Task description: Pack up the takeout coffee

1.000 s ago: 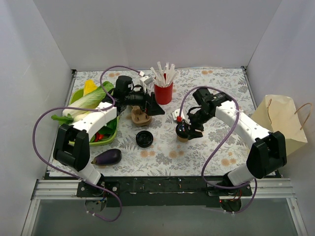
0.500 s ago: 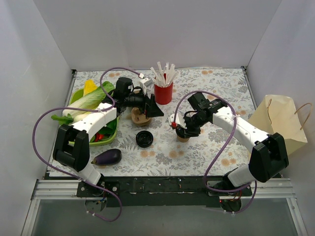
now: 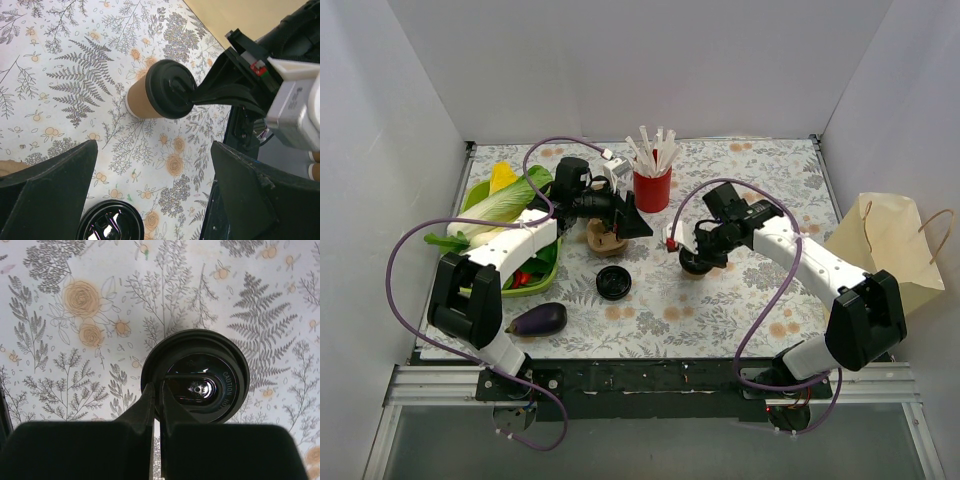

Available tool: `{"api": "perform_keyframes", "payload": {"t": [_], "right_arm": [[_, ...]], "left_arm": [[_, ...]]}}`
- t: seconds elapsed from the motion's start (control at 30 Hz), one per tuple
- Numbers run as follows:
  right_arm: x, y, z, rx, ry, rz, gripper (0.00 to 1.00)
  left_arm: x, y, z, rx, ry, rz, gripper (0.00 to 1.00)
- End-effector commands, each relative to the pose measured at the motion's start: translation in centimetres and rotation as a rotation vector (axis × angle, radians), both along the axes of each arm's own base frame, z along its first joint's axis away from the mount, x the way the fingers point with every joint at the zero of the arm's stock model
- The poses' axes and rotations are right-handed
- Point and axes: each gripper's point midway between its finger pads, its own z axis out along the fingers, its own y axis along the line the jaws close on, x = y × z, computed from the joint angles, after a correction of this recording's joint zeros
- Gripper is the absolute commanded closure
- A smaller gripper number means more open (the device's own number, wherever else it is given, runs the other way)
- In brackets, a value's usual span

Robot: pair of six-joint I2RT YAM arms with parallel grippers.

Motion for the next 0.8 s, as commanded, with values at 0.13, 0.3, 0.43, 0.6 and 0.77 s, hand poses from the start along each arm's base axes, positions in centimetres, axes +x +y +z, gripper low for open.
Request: {"api": "perform_keyframes", "payload": {"t": [0.13,0.3,0.43,0.6,0.77], "right_arm": [[7.2,-3.7,4.1,0.093,-0.018,-0.331,0.99],[12.2,-8.9,5.1,0.139,-0.022,-0.577,0.99],[15.0,-13.2,4.4,0.133,0.010,-0.757,0.99],[17.4,-18.2,3.1,0.132,0.036,-0.935,0.99],[17.9,-20.0,2.3,0.108,0.033,-0.984,0.99]], "left_arm": [[0.1,-0.2,1.0,-0.008,-0.030,-0.012,0.02],[0.0,-0.2,0.7,-0.006,-0.016,-0.015,0.02],[0.0,-0.2,0.5,-0.004,-0.013,-0.016,0.02],[0.1,-0.1,0.2,0.006,-0.013,-0.012,0.02],[0.0,0.0,-0.3,0.014,-0.009,-0.009,0.02]]}}
